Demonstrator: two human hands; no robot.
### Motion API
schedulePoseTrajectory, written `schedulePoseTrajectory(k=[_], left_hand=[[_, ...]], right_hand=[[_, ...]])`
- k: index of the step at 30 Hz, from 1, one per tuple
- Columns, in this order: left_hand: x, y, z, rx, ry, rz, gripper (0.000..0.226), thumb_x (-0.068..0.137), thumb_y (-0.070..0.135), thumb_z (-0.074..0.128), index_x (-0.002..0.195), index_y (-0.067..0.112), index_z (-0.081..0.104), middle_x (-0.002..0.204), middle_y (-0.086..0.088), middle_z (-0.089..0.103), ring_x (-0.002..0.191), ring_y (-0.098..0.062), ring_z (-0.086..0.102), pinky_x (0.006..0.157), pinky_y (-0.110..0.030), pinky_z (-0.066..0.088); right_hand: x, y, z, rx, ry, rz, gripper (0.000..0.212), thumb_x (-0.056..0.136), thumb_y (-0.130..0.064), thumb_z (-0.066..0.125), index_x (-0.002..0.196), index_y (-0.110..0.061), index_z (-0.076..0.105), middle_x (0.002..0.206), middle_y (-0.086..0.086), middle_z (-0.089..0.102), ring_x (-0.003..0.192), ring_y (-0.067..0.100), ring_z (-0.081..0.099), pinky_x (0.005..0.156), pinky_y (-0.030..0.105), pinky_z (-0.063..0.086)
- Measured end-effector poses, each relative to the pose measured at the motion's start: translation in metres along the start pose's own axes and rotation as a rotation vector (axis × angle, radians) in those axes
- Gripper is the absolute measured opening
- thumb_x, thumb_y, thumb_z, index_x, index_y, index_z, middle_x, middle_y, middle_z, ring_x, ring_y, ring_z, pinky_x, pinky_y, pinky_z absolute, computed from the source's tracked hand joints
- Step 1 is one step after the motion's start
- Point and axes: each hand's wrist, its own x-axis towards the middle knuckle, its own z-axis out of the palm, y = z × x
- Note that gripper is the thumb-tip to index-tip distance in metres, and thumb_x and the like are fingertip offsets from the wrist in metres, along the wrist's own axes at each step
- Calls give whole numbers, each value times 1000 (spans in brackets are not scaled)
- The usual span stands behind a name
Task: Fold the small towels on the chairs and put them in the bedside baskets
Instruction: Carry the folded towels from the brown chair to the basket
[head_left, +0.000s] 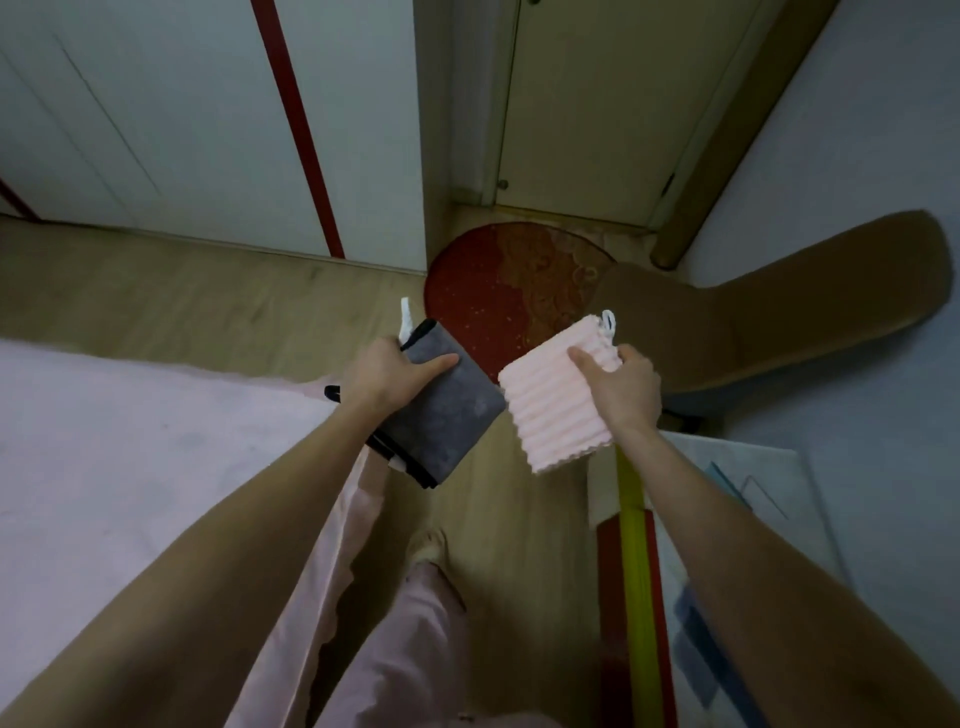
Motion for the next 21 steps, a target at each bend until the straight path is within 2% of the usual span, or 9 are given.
schedulePoseTrajectory(k=[2,6,8,12,17,21], left_hand=[[63,3,-15,-26,7,-12,66,68,78,62,93,17,61,85,-2,67,75,-19,64,71,-36,56],[179,19,-57,-4,16,-16,64,70,77,62,90,16,61,81,-1,65,72,-18,62,60,-31,49],[233,29,-72,-17,40,-27,65,69,76,63,91,15,61,81,-2,64,72,-18,61,59,-30,47],[327,40,-90,-43,30,-64,64,71,75,63,90,14,60,79,-1,63,72,-17,61,61,-31,48],[452,24,-128,-63,143,-145,61,69,77,62,86,19,60,77,1,63,70,-17,61,63,-34,53],[526,-7,-182,-132,280,-343,55,70,75,62,79,21,56,73,1,61,65,-15,58,53,-29,41]], right_hand=[[51,-30,20,0,4,1,51,80,-64,62,99,-17,62,98,3,67,91,24,64,78,39,53],[143,-96,54,2,-4,-25,46,83,-58,64,100,-14,61,95,3,65,91,23,62,74,35,47],[185,-128,70,-2,6,-58,47,83,-56,65,100,-12,62,93,3,64,92,25,62,72,32,42],[263,-179,107,-24,-24,-102,55,86,-55,63,117,-10,61,99,-1,59,98,22,59,79,30,40],[389,-261,192,-64,-120,-206,50,82,-60,64,101,-13,64,94,2,66,90,23,63,71,31,44],[471,-352,273,-90,-290,-317,42,79,-59,68,84,-18,60,88,3,67,84,26,63,67,33,47]])
